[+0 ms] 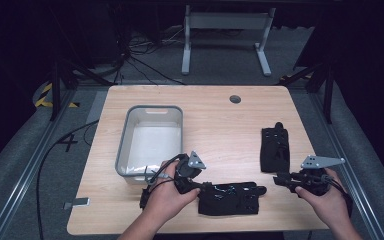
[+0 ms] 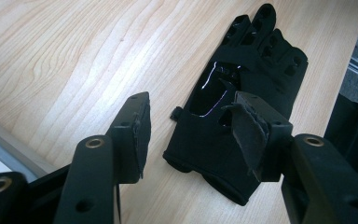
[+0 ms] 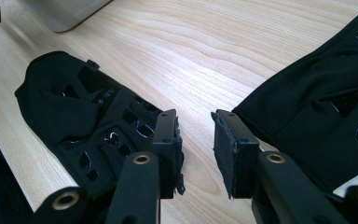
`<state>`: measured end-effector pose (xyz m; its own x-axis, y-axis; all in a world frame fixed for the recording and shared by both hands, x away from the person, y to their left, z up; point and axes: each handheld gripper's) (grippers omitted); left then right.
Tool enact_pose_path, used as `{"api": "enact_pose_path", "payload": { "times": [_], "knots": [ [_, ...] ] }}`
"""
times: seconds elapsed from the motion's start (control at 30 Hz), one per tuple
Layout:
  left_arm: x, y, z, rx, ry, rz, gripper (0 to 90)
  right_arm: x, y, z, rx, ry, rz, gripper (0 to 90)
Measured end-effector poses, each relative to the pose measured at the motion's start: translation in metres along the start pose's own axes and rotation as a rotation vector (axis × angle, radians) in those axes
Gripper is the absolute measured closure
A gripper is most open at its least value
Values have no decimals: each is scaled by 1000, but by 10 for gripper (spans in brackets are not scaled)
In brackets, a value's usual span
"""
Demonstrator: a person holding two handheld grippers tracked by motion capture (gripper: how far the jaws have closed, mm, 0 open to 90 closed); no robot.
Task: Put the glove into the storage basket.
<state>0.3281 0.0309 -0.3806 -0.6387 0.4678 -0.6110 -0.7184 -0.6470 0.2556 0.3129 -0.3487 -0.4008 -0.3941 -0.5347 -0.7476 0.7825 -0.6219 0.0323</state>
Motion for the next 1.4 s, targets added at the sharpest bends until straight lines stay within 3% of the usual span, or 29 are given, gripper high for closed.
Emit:
{"api": "enact_pose_path", "payload": {
  "times": [0.4, 0.6, 0.7, 0.97, 1.23, 1.4],
  "knots": [
    [2, -1, 5, 8, 0, 4, 461, -8, 15, 0, 6, 12, -6, 659],
    [4, -2, 12, 4, 10, 13, 459, -17, 28, -2, 11, -15, 11, 660],
    [5, -2, 15, 5, 14, 17, 457, -26, 39, -6, 2, -20, 2, 660],
    [12, -7, 20, -6, 27, 37, 456, -49, 68, -26, 32, -88, 31, 645],
    [18, -10, 24, -19, 26, 58, 455, -63, 105, -51, 62, -138, 17, 607],
    [23, -11, 25, -28, 28, 69, 455, -69, 122, -67, 78, -176, 17, 602]
  ]
}}
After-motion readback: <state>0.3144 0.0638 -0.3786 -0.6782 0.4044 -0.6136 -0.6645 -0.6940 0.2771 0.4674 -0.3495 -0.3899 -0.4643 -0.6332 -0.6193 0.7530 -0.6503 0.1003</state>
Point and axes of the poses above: each handheld gripper's, and its own axes: z roughly backward along the jaws, x roughly out of its underside, y roughly to its right, and after that the axes turned 14 degrees about z, right-handed
